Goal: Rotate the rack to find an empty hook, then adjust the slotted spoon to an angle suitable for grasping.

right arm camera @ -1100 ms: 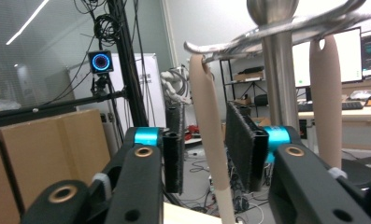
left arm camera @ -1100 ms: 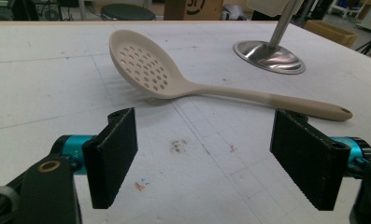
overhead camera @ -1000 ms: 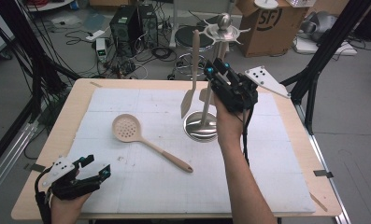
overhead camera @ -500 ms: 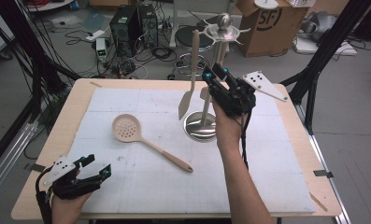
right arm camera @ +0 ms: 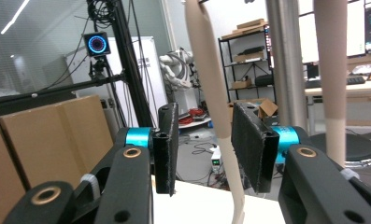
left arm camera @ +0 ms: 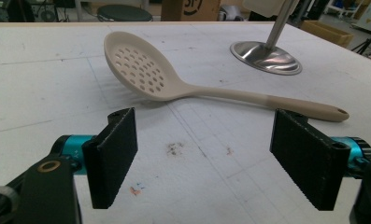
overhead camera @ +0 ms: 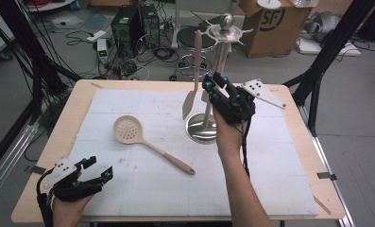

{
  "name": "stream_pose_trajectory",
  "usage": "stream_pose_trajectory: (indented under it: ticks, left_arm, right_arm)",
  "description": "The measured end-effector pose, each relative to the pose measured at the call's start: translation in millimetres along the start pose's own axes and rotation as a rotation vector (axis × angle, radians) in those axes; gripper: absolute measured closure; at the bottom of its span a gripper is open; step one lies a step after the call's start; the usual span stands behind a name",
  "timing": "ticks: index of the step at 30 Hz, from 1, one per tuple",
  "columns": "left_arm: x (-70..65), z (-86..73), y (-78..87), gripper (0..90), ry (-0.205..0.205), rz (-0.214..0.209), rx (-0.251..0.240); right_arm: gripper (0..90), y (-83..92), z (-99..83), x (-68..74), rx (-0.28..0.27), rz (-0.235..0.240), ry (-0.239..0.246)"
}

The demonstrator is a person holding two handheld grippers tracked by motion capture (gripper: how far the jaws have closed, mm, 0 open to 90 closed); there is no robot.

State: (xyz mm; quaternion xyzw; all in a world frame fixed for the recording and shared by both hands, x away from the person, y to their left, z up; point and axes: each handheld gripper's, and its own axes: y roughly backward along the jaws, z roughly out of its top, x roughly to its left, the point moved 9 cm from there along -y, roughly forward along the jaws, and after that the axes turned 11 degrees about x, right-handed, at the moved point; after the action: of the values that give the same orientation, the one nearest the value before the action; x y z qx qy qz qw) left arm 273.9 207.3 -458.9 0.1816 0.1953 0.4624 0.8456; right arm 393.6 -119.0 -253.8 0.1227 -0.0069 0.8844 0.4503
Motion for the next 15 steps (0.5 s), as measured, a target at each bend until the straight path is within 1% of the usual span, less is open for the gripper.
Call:
stream_pose_trajectory:
  ticks: [3, 5, 7, 9, 11, 12, 15]
  left_arm:
    - [0.1, 0.7, -1.5, 23.8, -0.004, -0.002, 0.004]
    - [-0.8, 1.6, -2.7, 23.8, -0.002, -0.005, 0.0]
    - [-1.3, 1.4, -3.1, 23.8, -0.009, -0.007, 0.003]
    - [-1.0, 1.8, -2.8, 23.8, -0.003, -0.007, 0.0]
    - [-0.8, 1.9, -2.6, 23.8, 0.001, -0.008, -0.003]
    - [-0.3, 1.7, -2.1, 23.8, -0.004, -0.007, 0.001]
    - [-0.6, 1.9, -1.4, 23.8, -0.003, -0.009, -0.001]
  right_arm:
    - [60.8, -2.8, -3.3, 5.4, 0.009, 0.01, 0.013]
    - [60.7, -6.8, -7.1, 9.7, 0.017, 0.024, 0.008]
    - [60.7, -12.3, -13.7, 13.6, 0.04, 0.035, 0.01]
    - [61.6, -17.1, -21.7, 18.7, 0.061, 0.047, 0.013]
    - [63.0, -22.2, -30.4, 22.9, 0.08, 0.054, 0.008]
    - [64.7, -24.7, -34.8, 24.3, 0.093, 0.054, 0.003]
    - [66.7, -29.0, -43.4, 25.8, 0.106, 0.06, -0.019]
